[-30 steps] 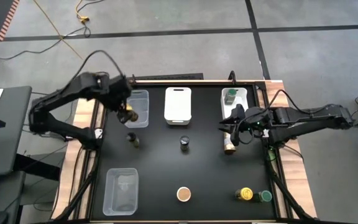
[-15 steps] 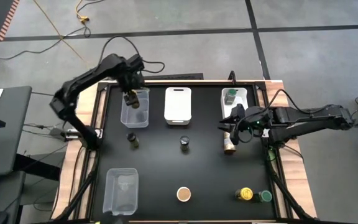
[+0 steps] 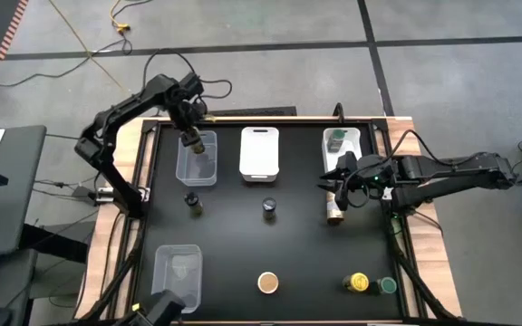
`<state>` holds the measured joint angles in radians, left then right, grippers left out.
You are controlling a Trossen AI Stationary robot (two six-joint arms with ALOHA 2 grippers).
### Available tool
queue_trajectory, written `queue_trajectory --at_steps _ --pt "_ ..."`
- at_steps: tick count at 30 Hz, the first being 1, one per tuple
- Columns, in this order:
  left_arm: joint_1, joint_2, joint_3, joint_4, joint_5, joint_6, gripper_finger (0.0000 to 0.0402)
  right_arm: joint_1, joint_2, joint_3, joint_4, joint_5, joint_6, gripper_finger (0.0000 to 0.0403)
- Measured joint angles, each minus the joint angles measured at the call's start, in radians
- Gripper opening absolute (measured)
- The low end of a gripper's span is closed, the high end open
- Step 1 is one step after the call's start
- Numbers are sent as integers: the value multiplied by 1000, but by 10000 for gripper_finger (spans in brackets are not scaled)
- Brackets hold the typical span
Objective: Sort spices by type
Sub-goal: Put the top yellow spice bottle into the top transparent bin
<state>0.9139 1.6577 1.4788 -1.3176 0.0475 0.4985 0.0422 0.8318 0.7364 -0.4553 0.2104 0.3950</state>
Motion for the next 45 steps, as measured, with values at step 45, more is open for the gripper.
queue_trajectory --at_steps 45 --pt "-1 -49 -169 170 -100 -66 243 -26 0 0 0 1 16 172"
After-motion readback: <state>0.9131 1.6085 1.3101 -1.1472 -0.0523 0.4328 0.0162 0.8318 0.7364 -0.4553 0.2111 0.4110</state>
